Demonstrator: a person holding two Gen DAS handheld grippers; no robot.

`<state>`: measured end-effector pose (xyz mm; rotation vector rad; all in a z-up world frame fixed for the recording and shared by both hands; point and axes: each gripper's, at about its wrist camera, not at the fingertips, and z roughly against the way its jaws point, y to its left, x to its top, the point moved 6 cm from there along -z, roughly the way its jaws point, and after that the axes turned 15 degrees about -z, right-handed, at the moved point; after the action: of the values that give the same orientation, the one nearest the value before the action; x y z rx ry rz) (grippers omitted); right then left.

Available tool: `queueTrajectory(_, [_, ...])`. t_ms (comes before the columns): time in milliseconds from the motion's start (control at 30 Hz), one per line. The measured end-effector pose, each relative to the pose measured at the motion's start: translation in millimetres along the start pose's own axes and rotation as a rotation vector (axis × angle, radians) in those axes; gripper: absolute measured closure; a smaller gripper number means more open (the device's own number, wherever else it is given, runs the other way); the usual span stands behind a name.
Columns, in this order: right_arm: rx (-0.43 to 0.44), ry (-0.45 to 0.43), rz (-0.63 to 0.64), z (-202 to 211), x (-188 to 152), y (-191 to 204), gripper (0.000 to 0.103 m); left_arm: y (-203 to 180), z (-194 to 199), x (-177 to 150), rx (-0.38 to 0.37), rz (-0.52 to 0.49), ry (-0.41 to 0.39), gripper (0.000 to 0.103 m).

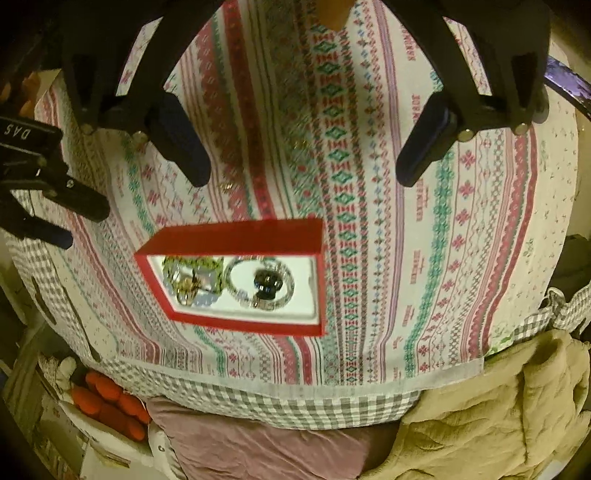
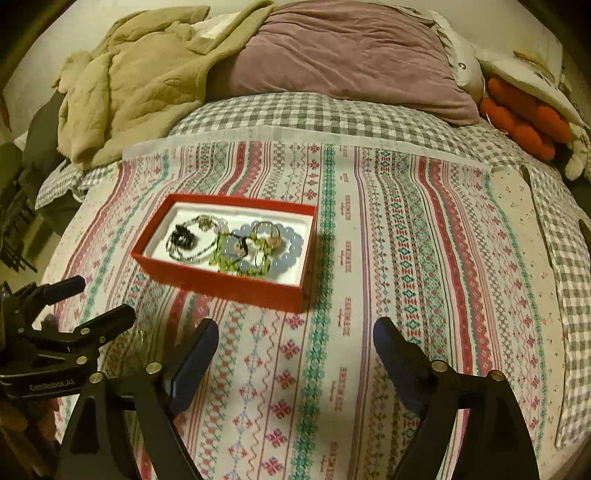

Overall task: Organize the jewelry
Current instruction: 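Move both tools back toward the last two gold earrings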

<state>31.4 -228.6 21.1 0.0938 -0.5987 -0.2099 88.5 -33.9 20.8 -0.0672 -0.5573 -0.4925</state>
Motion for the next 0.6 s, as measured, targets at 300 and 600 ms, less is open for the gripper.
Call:
queueTrajectory(300, [-0.035,0.046,0.063,-9.4,-25.7,-0.3,0.009,-0.8,-1.2,-26.5,-0.009,-0.039,0.021,0.001])
queueTrajectory(600, [-0.056,0.126,0.113,-29.9,-51.9,4.1,0.009,-6.5,-16.8,-50.4,-0.015,-0.082,0.073,0.001])
